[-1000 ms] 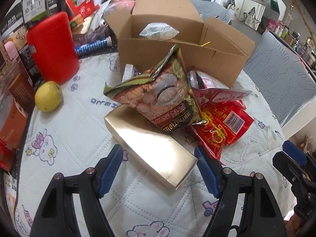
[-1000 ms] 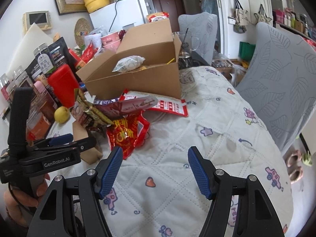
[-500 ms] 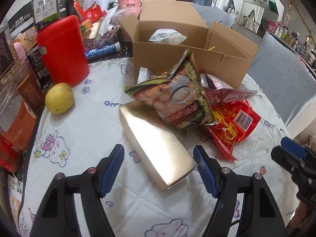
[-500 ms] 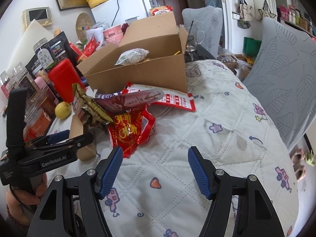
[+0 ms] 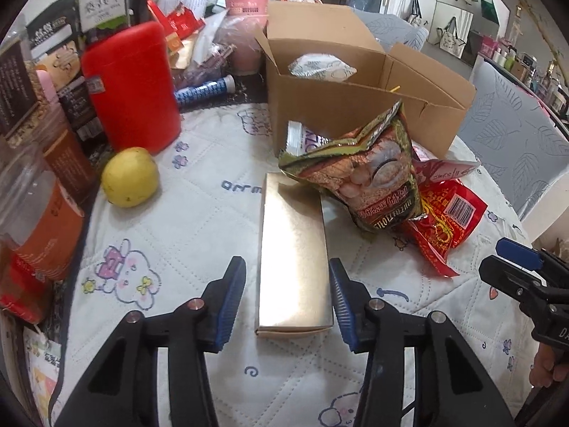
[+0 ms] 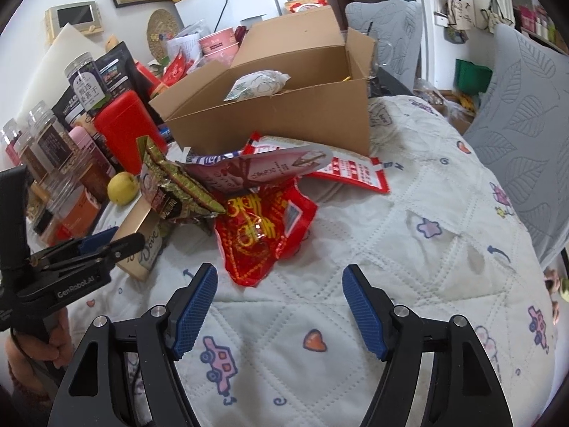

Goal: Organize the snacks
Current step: 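Grasp the gold rectangular box with the left tool while the right tool grasps the large red snack bag, then lift the gold box with the left tool while the right tool lifts the red bag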

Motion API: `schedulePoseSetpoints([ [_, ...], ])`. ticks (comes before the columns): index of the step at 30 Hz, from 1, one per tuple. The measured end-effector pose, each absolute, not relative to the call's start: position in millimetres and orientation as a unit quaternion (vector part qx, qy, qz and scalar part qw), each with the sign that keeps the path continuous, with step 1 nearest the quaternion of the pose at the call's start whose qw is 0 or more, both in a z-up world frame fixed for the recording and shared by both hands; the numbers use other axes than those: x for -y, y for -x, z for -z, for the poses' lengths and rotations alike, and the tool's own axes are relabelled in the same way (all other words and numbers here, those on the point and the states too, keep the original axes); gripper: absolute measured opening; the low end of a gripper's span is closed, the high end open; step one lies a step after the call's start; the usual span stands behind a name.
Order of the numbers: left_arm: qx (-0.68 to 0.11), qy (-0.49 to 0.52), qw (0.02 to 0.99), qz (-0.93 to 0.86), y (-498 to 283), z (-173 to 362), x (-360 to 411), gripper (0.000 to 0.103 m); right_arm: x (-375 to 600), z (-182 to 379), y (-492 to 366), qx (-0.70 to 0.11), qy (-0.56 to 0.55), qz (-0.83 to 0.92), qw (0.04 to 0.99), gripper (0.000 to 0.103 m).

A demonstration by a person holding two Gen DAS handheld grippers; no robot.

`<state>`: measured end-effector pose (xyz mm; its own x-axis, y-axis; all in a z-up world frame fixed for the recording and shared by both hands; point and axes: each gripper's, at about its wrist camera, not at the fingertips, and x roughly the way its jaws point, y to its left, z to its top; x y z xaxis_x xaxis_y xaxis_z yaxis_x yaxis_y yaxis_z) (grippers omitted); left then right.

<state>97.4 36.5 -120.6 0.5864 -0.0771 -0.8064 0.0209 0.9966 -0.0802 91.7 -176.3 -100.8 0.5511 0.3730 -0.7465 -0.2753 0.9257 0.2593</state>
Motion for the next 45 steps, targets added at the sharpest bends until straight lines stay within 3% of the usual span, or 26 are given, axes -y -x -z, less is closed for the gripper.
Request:
schedulePoseSetpoints([
  [5,-0.468,0.051,0.881,0.039,-109,131,-38,0.047,167,105,-104,-0.440,-0.045,-0.189,0.877,0.083],
  [12,-0.466,0.053,0.882,0.036,-120,134,-41,0.047,151,117,-126,-0.457,-0.027,-0.193,0.868,0.083],
  [14,-0.470,0.048,0.881,0.037,-123,134,-40,0.041,148,120,-130,-0.462,-0.022,-0.196,0.865,0.084],
  [20,-0.469,0.039,0.881,0.041,-126,135,-39,0.040,134,127,-141,-0.469,-0.009,-0.191,0.862,0.084],
  [21,-0.469,0.038,0.881,0.041,-126,135,-39,0.040,132,129,-142,-0.470,-0.005,-0.187,0.863,0.083],
  [23,-0.468,0.037,0.882,0.040,-126,135,-39,0.038,129,130,-142,-0.469,0.001,-0.177,0.865,0.066],
  [25,-0.468,0.036,0.882,0.042,-123,133,-38,0.038,127,127,-139,-0.465,0.007,-0.181,0.866,0.056],
  [28,-0.470,0.041,0.881,0.049,-118,132,-37,0.037,125,125,-134,-0.460,0.018,-0.178,0.870,0.047],
  [45,-0.485,0.050,0.870,0.077,-57,124,-31,0.037,161,108,-84,-0.446,-0.018,-0.152,0.882,0.046],
])
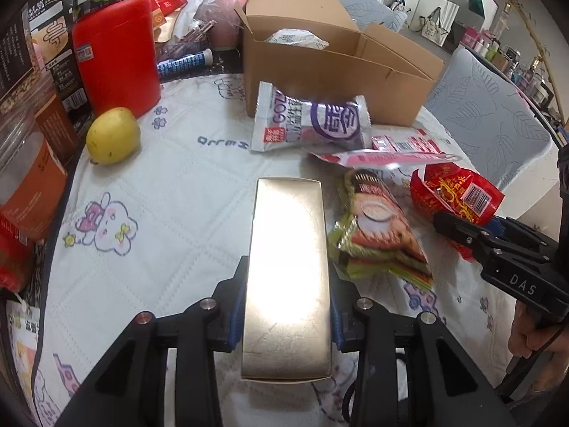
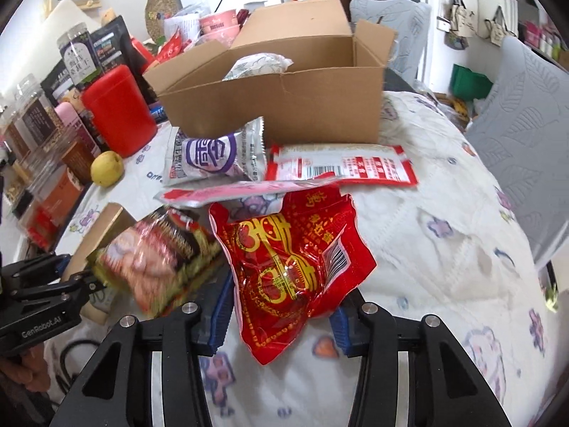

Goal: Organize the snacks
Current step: 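Lift the gold box with the left tool while the right tool lifts the red bag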

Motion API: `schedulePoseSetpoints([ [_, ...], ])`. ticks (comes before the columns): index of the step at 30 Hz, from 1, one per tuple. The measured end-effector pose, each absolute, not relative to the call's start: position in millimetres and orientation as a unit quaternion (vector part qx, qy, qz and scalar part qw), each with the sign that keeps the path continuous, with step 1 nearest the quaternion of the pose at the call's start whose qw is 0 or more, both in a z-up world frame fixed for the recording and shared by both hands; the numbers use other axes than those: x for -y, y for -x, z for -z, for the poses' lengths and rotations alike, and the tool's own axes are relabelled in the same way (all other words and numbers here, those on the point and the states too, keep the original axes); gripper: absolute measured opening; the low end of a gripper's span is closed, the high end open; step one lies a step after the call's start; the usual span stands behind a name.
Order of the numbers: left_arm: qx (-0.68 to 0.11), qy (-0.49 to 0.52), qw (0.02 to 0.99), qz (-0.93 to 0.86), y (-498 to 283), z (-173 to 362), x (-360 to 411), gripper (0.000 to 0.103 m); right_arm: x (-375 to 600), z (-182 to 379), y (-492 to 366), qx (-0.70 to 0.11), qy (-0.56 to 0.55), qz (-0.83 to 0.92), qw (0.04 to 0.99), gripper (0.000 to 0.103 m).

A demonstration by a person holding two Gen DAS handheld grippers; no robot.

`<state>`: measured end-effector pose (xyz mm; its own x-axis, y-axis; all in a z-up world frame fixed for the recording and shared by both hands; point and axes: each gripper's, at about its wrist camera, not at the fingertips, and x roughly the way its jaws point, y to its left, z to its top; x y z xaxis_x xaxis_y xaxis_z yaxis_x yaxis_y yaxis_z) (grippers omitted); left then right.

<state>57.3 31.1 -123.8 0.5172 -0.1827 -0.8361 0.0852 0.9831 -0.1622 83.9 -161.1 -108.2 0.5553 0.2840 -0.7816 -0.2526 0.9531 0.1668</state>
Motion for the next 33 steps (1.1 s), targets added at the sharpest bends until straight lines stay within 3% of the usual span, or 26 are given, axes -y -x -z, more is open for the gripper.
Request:
schedulePoseSetpoints([
  [12,-0.505,0.049,0.858,0.083,-46,133,-30,0.038,170,113,-50,-0.460,-0.016,-0.159,0.873,0.048],
  [16,-0.501,0.034,0.861,0.077,-51,138,-26,0.038,168,120,-52,-0.468,-0.021,-0.164,0.868,0.058],
  [23,-0.483,0.019,0.872,0.069,-54,139,-22,0.038,170,128,-55,-0.472,-0.037,-0.175,0.863,0.065],
  [27,-0.480,0.030,0.875,0.055,-54,137,-26,0.037,171,129,-54,-0.463,-0.040,-0.176,0.868,0.063],
  [31,-0.477,0.029,0.877,0.037,-50,135,-30,0.037,174,127,-52,-0.459,-0.044,-0.175,0.870,0.047],
  [33,-0.478,0.040,0.877,0.035,-47,133,-36,0.037,174,126,-51,-0.459,-0.043,-0.171,0.870,0.046],
])
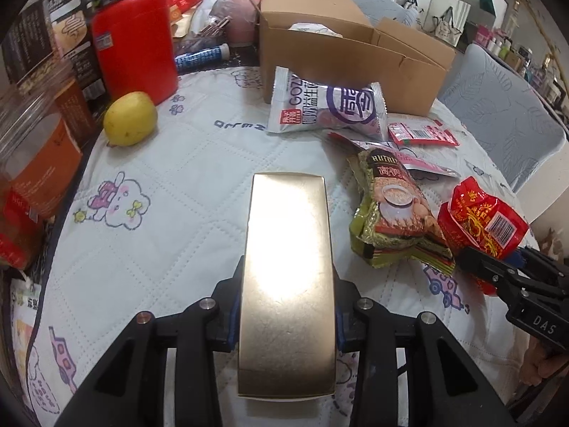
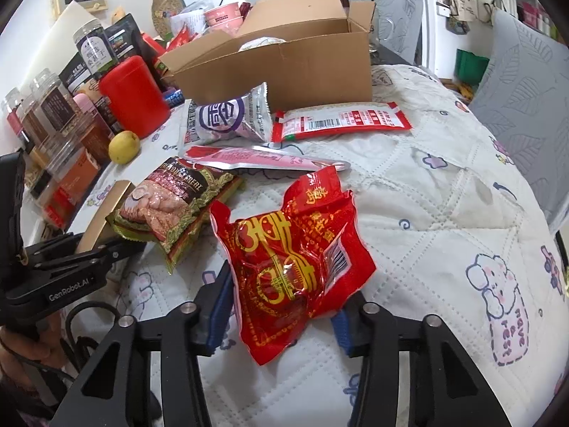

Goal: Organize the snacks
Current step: 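Lift the gold box with the left tool while the right tool lifts the red bag, then carry the gold box in the left tool while the right tool carries the red bag to the cardboard box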

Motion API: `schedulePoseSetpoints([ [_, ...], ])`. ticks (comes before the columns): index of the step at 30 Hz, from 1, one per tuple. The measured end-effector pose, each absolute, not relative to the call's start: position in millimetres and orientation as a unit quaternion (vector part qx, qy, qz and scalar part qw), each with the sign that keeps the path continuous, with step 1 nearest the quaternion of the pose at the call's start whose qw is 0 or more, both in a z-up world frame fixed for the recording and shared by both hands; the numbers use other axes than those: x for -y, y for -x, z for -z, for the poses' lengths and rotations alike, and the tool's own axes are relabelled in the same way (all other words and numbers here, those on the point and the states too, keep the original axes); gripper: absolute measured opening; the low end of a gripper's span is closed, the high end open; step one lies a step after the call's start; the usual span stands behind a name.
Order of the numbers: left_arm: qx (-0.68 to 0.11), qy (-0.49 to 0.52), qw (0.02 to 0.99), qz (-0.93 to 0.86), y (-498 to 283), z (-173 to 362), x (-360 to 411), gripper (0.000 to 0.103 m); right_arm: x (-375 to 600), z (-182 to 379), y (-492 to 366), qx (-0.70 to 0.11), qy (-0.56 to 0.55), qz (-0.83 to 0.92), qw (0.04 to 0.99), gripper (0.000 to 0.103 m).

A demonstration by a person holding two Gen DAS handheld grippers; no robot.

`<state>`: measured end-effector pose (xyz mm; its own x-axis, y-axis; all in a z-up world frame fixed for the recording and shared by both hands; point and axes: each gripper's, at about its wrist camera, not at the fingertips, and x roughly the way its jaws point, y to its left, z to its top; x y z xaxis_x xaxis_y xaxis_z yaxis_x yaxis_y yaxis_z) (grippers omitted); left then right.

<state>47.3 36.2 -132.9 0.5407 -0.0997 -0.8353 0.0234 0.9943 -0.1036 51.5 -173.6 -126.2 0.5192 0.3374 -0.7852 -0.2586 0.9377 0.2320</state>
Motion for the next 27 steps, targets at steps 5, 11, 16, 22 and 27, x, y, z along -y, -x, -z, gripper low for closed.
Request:
schedulePoseSetpoints([
  [5,-0.468,0.043,0.882,0.027,-40,122,-42,0.037,176,122,-47,-0.452,-0.047,-0.170,0.874,0.046],
  [11,-0.459,0.050,0.886,0.043,-32,108,-37,0.037,176,112,-37,-0.439,-0.048,-0.176,0.880,0.046],
  [16,-0.444,0.048,0.893,0.060,-23,92,-29,0.037,176,102,-26,-0.426,-0.045,-0.179,0.886,0.046],
  [22,-0.424,0.044,0.901,0.074,-17,74,-20,0.037,179,89,-15,-0.410,-0.046,-0.180,0.893,0.046],
  [27,-0.405,0.033,0.909,0.094,-13,56,-9,0.037,182,74,-8,-0.394,-0.047,-0.187,0.899,0.046],
])
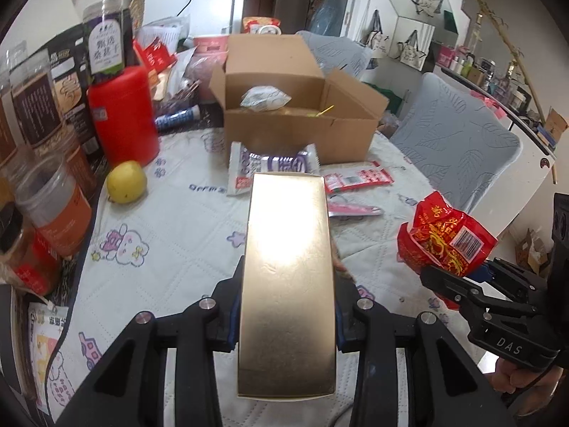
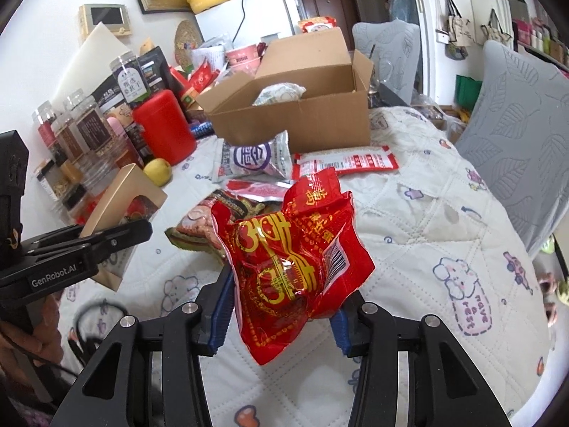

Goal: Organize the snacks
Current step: 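Carry the gold box in the left tool while the right tool carries the red bag to the cardboard box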

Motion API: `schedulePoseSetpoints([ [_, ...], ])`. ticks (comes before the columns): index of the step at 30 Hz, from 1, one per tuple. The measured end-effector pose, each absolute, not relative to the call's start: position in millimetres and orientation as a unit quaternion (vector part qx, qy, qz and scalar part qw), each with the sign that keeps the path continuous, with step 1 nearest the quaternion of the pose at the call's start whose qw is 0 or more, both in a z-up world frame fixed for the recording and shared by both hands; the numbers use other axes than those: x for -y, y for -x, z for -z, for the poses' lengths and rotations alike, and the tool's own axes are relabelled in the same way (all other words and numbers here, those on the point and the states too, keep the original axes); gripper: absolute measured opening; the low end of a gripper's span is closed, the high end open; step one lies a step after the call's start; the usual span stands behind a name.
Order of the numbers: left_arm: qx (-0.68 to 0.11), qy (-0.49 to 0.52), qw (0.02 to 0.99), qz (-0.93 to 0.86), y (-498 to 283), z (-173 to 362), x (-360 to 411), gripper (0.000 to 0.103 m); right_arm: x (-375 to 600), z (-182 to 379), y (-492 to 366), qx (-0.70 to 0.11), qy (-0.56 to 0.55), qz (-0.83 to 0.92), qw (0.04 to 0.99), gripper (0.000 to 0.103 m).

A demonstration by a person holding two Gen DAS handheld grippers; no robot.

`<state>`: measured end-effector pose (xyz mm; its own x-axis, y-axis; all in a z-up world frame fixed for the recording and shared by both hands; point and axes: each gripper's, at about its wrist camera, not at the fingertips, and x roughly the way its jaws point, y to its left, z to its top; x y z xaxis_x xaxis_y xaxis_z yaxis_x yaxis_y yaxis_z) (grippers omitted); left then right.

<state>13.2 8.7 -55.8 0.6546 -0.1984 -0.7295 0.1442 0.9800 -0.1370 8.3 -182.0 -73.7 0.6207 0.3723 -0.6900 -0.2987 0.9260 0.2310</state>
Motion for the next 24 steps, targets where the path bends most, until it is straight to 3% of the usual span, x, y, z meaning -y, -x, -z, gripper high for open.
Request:
schedulePoseSetpoints([
  [24,-0.333,-0.019,0.930,0.157,-47,-6,30,0.037,188,16,-25,-0.337,-0.038,-0.205,0.918,0.046],
])
